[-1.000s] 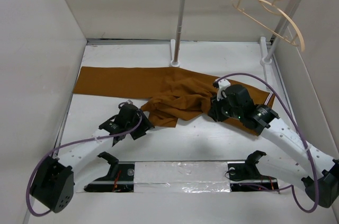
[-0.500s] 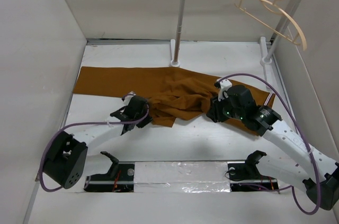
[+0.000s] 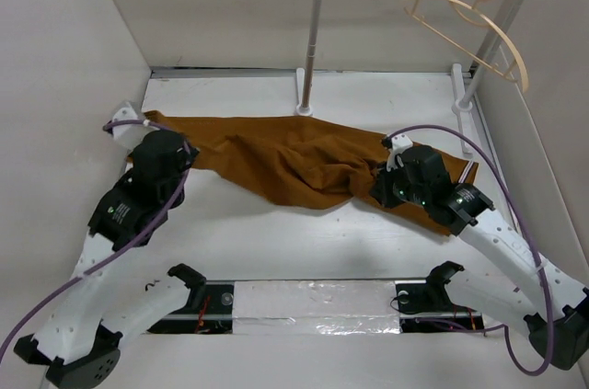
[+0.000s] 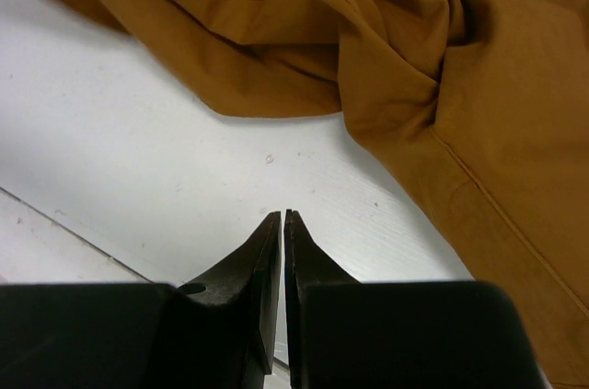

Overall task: Place the trousers on the hanger
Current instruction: Flatten out the trousers at the center of the board.

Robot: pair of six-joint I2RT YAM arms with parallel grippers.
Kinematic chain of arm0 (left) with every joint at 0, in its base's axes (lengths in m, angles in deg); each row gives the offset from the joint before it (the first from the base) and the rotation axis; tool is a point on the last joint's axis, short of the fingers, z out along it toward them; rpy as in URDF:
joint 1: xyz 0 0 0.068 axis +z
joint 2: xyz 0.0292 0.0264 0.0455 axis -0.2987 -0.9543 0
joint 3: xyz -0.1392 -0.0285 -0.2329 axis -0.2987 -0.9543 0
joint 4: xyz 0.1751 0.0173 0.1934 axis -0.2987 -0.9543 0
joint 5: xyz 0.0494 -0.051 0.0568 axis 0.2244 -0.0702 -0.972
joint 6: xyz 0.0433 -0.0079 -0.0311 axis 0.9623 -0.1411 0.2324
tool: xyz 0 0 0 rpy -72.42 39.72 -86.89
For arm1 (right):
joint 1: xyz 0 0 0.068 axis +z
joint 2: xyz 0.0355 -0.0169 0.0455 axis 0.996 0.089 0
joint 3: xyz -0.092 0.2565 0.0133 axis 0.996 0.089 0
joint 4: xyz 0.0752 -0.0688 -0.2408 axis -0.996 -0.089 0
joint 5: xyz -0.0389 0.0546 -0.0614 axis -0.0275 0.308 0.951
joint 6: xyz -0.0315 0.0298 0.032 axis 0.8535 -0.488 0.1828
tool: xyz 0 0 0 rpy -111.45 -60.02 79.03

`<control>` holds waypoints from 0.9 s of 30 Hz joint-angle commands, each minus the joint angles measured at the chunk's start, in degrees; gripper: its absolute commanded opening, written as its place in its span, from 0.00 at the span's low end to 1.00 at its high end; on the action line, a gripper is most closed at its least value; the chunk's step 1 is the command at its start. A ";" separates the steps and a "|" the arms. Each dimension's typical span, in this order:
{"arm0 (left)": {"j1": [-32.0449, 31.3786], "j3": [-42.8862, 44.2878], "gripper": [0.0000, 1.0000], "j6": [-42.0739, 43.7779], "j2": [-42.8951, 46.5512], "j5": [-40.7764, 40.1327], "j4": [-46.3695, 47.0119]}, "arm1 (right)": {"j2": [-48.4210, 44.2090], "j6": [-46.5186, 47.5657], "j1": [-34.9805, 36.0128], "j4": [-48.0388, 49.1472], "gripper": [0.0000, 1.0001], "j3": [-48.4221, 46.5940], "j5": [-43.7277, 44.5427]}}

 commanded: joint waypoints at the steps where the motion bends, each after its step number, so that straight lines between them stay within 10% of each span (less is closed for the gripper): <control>1: 0.42 2.14 0.00 1.14 -0.23 -12.91 -12.78 | 0.70 0.33 -0.73 0.79 0.11 -0.40 -1.35; 12: 1.91 15.75 0.00 4.02 1.80 -36.11 -18.27 | 1.05 1.74 -5.74 -2.37 0.12 -1.28 -1.52; 18: 1.91 14.02 0.00 -2.39 6.09 -39.02 -23.80 | 1.05 1.65 -6.88 -5.54 0.32 -2.34 1.02; 23: 1.91 5.49 0.00 31.94 15.59 -40.53 15.35 | 0.61 1.12 -11.36 -5.54 0.63 -2.60 1.55; 27: 1.91 8.89 0.00 25.62 13.50 -33.59 10.44 | 1.58 -0.36 -19.26 -6.76 0.70 -2.60 6.01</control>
